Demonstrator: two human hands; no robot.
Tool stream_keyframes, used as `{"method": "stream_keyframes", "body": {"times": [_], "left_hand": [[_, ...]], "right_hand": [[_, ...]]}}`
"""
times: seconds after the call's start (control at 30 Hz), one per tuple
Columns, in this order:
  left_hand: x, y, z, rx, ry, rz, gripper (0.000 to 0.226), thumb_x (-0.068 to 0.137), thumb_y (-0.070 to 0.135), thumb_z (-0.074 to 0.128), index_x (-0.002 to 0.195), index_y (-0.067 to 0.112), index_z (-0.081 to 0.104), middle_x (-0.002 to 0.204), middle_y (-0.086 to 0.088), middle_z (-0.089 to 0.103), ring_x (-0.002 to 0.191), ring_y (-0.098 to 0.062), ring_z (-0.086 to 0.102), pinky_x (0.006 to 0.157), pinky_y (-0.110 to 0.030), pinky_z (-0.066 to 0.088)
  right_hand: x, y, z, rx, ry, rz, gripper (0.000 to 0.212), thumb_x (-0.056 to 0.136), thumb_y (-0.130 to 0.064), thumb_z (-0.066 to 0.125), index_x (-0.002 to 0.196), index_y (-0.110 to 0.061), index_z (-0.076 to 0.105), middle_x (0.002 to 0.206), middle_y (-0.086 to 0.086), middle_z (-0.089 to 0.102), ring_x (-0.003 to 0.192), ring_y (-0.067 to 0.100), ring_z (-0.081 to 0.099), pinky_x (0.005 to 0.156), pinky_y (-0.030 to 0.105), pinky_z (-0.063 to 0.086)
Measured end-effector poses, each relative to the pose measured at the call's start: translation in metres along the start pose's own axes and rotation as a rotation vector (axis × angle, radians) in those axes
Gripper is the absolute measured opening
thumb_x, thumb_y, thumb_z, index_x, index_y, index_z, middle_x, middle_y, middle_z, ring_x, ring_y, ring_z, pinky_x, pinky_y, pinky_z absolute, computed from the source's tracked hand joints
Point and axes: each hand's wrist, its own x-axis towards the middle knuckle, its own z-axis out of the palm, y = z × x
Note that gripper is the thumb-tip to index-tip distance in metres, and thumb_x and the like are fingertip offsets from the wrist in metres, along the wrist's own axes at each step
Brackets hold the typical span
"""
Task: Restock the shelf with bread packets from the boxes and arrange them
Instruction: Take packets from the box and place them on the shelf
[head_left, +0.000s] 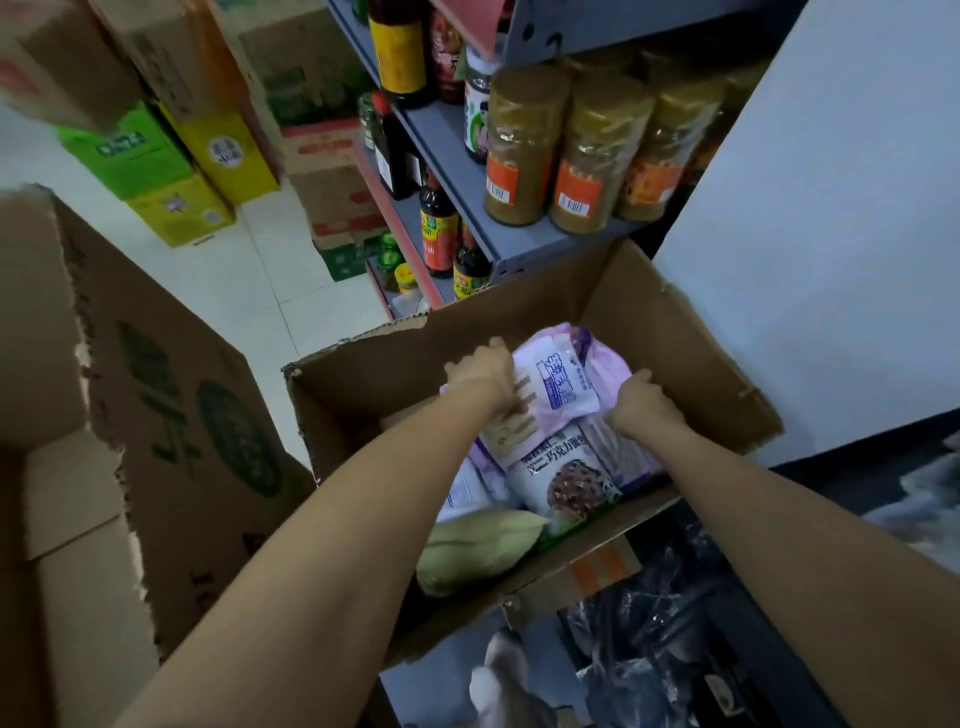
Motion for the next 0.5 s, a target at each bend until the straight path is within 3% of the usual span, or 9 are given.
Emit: {"method": "stream_keyframes", "body": {"times": [0.1,0.23,0.33,0.5], "left_hand": [[-0.028,0.0,-0.027,-0.181,0.106,-0.094,0.08,0.074,0.041,0.076,0.129,0.006,0.029,0.126,-0.014,0.054,0.117,-0.035,0.053,0.097,-0.044,0.042],[-0.078,-0.004,-0.054,-0.223,0.231,-0.124,0.096,0.076,0.039,0.074,0.139,-0.005,0.016,0.126,-0.013,0.052,0.119,-0.035,0.051,0.096,-0.044,0.038],[-0.125,-0.014,-0.073,-0.224,0.302,-0.066,0.077,0.078,0.04,0.07,0.129,-0.006,0.036,0.124,-0.016,0.05,0.115,-0.036,0.051,0.093,-0.045,0.042],[-0.232,-0.03,-0.107,-0.432,0.424,0.031,0.077,0.075,0.041,0.072,0.126,0.0,0.031,0.117,-0.019,0.057,0.107,-0.037,0.057,0.088,-0.045,0.049]], "right_hand": [[-0.035,-0.011,-0.026,0.13,0.132,-0.027,0.064,0.091,-0.028,0.057,0.136,0.0,0.022,0.135,0.025,0.045,0.122,0.041,0.048,0.094,0.044,0.042],[-0.1,-0.026,-0.062,0.517,0.296,-0.097,0.057,0.092,-0.031,0.053,0.131,0.001,0.028,0.133,0.026,0.048,0.119,0.042,0.05,0.094,0.042,0.041],[-0.161,-0.03,-0.085,0.743,0.365,-0.199,0.051,0.091,-0.027,0.056,0.129,0.0,0.034,0.134,0.022,0.049,0.121,0.037,0.049,0.094,0.037,0.039],[-0.28,-0.023,-0.107,0.916,0.364,-0.351,0.041,0.09,-0.027,0.057,0.121,-0.005,0.043,0.126,0.012,0.055,0.115,0.026,0.053,0.088,0.03,0.039]]}}
